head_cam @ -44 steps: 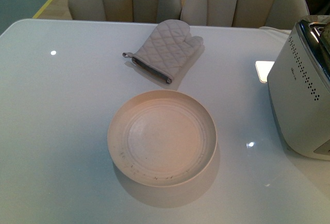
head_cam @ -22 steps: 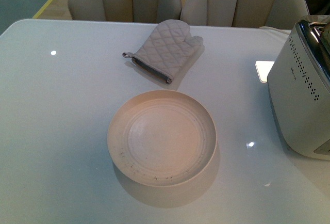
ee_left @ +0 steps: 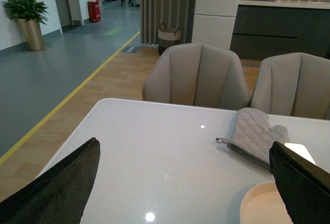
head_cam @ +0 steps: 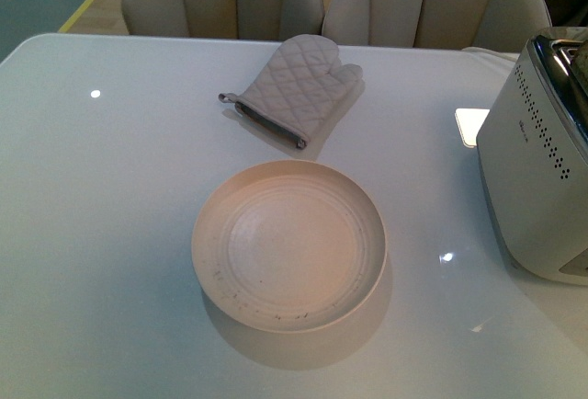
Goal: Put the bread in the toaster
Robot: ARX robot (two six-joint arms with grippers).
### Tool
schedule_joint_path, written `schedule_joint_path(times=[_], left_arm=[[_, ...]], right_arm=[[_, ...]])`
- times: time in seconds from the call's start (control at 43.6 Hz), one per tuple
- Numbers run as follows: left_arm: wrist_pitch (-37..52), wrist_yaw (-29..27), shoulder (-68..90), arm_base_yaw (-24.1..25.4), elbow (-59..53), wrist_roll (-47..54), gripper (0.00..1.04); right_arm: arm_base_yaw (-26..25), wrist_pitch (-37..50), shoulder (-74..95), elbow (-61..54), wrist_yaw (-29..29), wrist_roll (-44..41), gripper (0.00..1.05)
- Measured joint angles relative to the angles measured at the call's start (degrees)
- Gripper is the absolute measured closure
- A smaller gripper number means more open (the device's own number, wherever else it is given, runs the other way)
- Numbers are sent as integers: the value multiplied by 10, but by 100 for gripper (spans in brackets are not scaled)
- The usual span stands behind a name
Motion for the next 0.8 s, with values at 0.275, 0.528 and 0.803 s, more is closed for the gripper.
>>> schedule_joint_path(times=[0.275, 0.528, 0.803], left_arm=[[0, 0, 0, 0, 0, 0, 7], [0, 0, 0, 0, 0, 0, 7], [0, 0, 0, 0, 0, 0, 7]], right_arm=[[1, -50, -61, 0, 1, 0, 103], [1, -51, -61, 0, 1, -1, 88], [1, -51, -61, 0, 1, -1, 32]])
